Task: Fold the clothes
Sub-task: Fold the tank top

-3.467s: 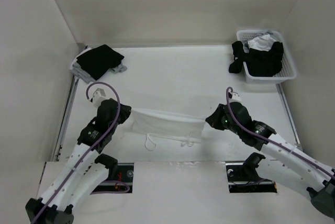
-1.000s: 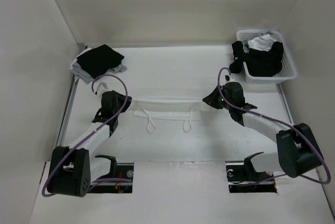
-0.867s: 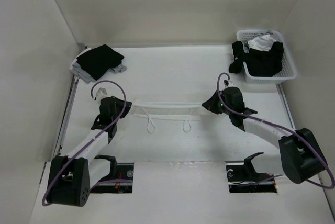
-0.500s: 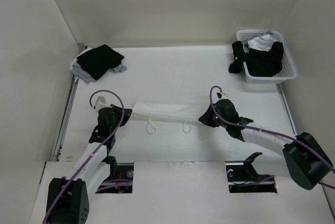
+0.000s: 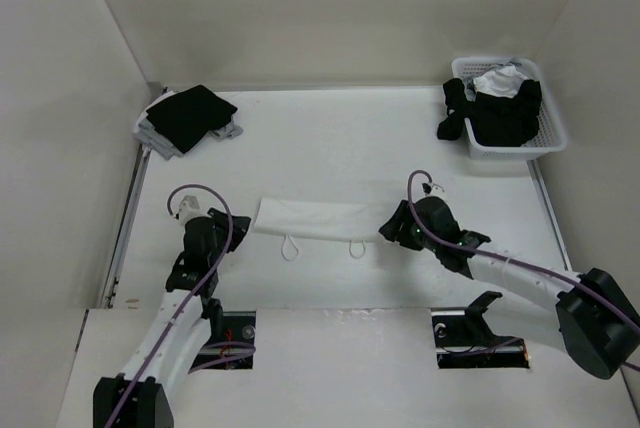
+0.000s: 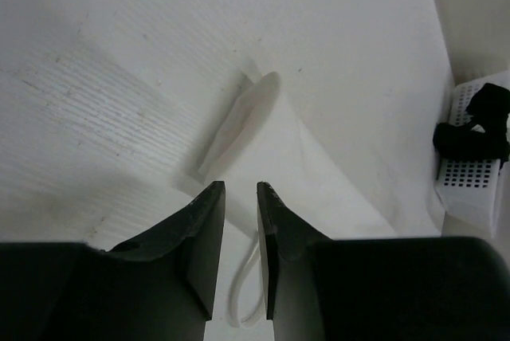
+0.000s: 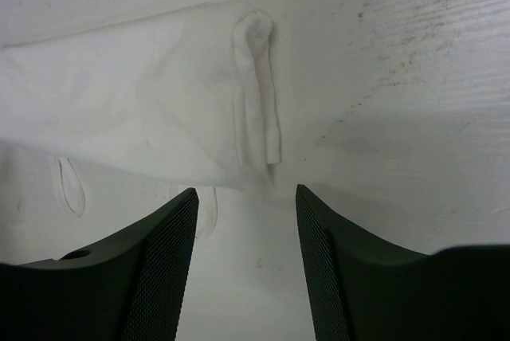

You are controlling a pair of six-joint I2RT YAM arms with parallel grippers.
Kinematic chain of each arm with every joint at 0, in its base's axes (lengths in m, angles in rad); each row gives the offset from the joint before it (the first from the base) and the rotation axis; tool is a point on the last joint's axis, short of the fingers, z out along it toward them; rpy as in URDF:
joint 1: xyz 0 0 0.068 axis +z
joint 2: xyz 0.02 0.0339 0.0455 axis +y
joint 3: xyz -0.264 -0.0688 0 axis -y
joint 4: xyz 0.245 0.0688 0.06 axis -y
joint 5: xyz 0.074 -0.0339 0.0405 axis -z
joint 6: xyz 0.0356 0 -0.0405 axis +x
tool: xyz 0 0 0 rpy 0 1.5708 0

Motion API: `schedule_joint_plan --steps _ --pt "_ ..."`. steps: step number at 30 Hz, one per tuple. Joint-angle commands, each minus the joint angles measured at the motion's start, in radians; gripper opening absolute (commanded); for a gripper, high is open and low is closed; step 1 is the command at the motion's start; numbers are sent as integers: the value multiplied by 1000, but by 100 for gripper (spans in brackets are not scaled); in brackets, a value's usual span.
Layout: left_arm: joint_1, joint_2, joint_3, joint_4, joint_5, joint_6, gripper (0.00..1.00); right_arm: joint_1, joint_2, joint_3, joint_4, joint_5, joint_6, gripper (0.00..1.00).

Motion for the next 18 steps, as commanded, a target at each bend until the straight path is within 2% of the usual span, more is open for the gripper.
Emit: schedule_joint_plan --steps 1,5,8,10,12,14,18 --pt "-40 -79 80 -45 -56 29 21 -11 15 17 31 16 -17 58" --pt "-225 21 143 25 -161 15 21 -52 116 21 155 -62 -5 59" --pt "-389 198 201 155 -239 18 22 -60 179 23 243 -108 26 59" --pt "-439 318 230 249 -268 27 22 -65 220 23 280 -116 48 56" --pt "-431 421 239 336 -279 37 23 -69 248 21 301 -117 78 51" --pt "-370 517 232 416 -265 34 23 -69 271 15 313 -110 103 48" --pt "-259 637 200 484 -201 11 22 -65 282 -11 316 -65 144 47"
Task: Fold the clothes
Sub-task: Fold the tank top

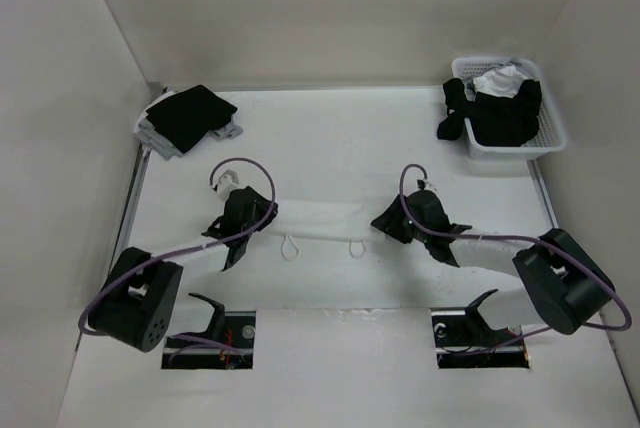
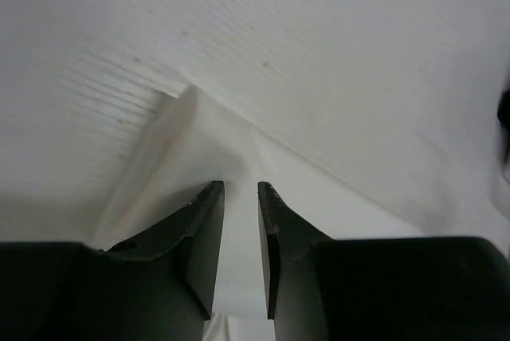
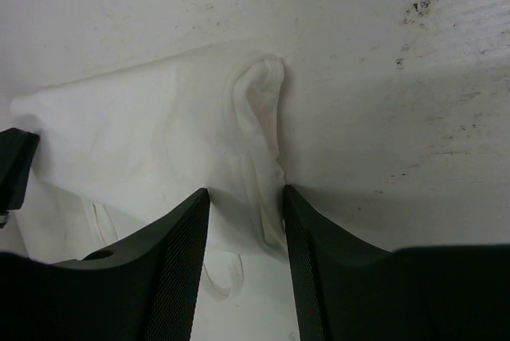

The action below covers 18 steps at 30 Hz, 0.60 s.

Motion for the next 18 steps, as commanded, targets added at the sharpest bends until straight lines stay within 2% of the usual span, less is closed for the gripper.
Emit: schedule_joint_plan --steps 1,4,8,12,18 --pt "71 51 -19 158 29 -17 22 -3 13 -31 33 43 58 46" --pt "109 63 -56 186 49 -22 22 -8 6 -59 73 46 86 34" --pt "117 25 -76 187 52 -10 23 -19 -16 -74 89 57 97 12" --pt "92 -50 -104 183 83 -23 24 -31 -157 -117 43 98 84 7" --pt "-64 -207 -133 111 52 -95 30 -34 -451 -140 -221 141 35 7"
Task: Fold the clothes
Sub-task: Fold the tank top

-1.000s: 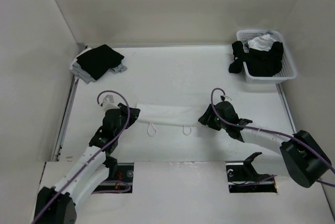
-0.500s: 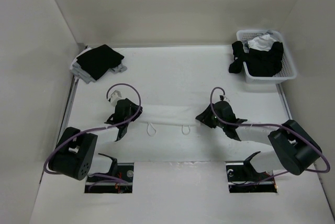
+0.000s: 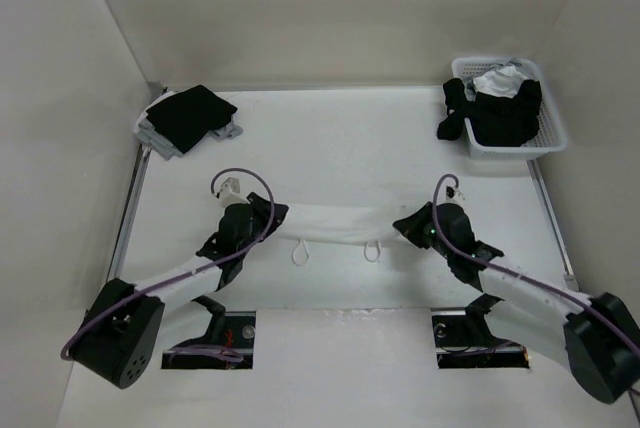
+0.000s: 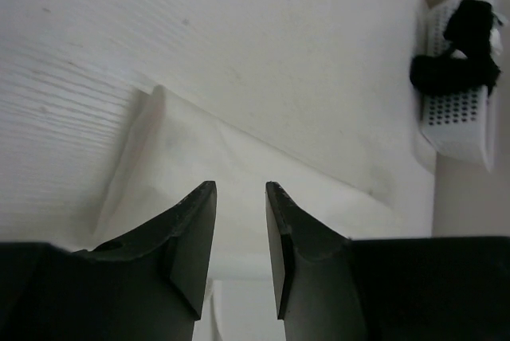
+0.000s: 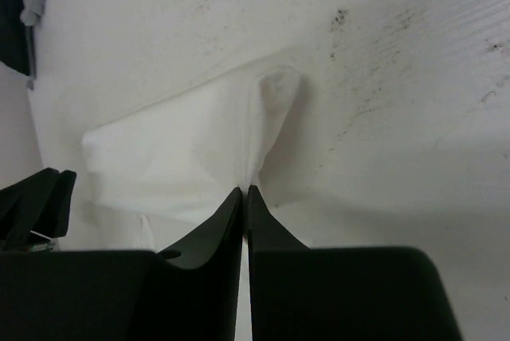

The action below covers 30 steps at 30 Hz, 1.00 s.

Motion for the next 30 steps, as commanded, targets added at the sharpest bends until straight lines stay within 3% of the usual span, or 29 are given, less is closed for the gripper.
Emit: schedule_joint_plan --steps 1,5,8,16,27,30 --pt "-64 -96 -19 -21 -18 -50 30 5 -159 10 -187 68 -42 7" --pt "-83 -180 -22 -98 -37 -51 31 75 -271 108 -370 134 -76 8" --pt "-73 -225 -26 -127 -26 -47 31 173 -229 228 -439 201 -114 9" --pt "-55 -366 -54 -204 -11 -49 31 425 188 604 -479 324 -214 9" --pt "20 -530 -94 -276 52 -55 32 537 779 1119 -583 277 -276 12" --pt "74 -603 -91 -332 74 -54 32 546 887 1210 -579 249 -247 17"
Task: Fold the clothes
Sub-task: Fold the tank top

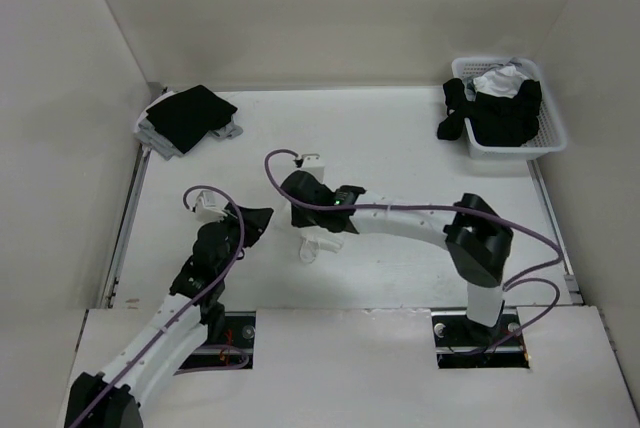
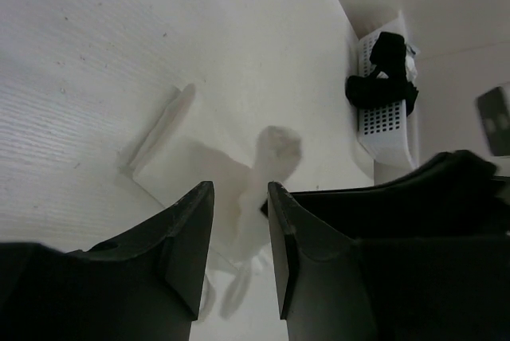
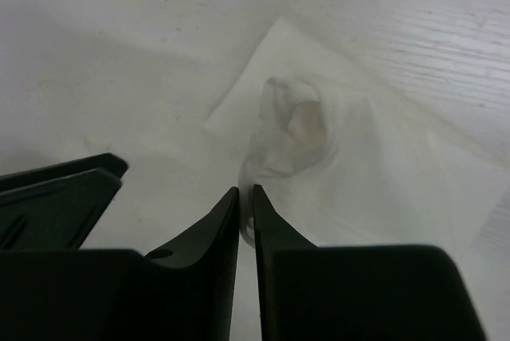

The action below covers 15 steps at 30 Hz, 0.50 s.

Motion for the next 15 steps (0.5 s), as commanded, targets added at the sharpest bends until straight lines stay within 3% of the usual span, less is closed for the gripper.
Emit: schedule_joint_plan --steps 1,2,4,5,8,11,15 --pt "58 -80 1 -47 39 -1 32 15 76 103 -27 -25 21 19" --pt "80 -100 3 -66 44 2 32 16 95 119 -15 -33 35 25" --pt "121 -120 6 -96 54 3 33 19 102 121 31 -44 64 48" --pt "150 -125 7 -103 67 8 33 22 90 106 59 -45 73 55" --pt "194 -104 9 -91 102 16 34 25 -12 -12 204 -44 78 62" --pt "178 -36 26 -28 127 37 34 25 -144 -158 302 -34 81 58" --pt "61 83 70 86 124 65 34 -28 -232 -325 367 -56 81 22"
